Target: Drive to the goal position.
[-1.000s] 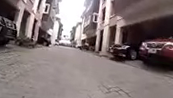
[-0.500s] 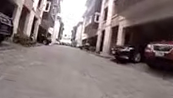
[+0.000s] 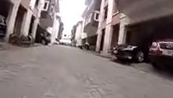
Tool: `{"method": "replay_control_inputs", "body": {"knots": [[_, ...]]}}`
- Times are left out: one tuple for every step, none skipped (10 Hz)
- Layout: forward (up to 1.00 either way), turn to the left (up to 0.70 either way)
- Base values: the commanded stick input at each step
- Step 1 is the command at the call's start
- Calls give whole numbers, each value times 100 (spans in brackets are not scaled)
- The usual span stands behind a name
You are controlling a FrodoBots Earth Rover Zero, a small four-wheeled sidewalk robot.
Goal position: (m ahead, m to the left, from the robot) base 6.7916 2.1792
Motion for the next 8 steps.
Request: {"method": "replay_control_inputs", "body": {"knots": [[70, 0], [70, 0], [70, 0], [70, 0], [70, 0], [70, 0], [70, 0], [70, 0]]}}
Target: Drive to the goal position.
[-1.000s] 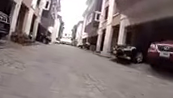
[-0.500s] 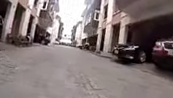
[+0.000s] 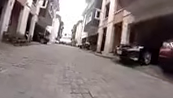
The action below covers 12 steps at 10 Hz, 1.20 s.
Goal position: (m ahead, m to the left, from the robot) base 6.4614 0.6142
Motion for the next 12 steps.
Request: {"method": "replay_control_inputs", "body": {"knots": [[70, 0], [70, 19], [70, 35], [70, 35], [70, 35], [70, 35], [70, 35], [70, 20], [70, 0], [70, 0], [70, 0], [70, 0]]}}
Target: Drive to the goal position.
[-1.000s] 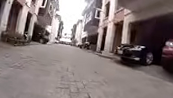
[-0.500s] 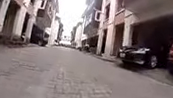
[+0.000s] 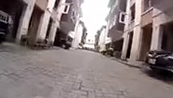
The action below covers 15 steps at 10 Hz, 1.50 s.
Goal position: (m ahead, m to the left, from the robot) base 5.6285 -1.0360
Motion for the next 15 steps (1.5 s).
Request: {"method": "replay_control_inputs", "body": {"knots": [[70, 0], [70, 0], [70, 0], [70, 0], [70, 0], [70, 0], [70, 0], [70, 0], [70, 0], [70, 0], [70, 0], [70, 0], [70, 0], [70, 0], [70, 0]]}}
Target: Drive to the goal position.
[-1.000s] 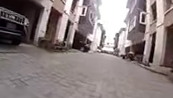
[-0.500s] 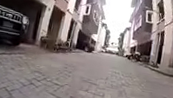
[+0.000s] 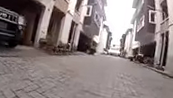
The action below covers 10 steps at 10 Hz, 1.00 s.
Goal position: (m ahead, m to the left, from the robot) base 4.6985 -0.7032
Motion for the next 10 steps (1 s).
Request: {"method": "replay_control_inputs", "body": {"knots": [[70, -4], [70, -29], [70, -19], [70, 0], [70, 0], [70, 0], [70, 0], [70, 0], [70, 0], [70, 0]]}}
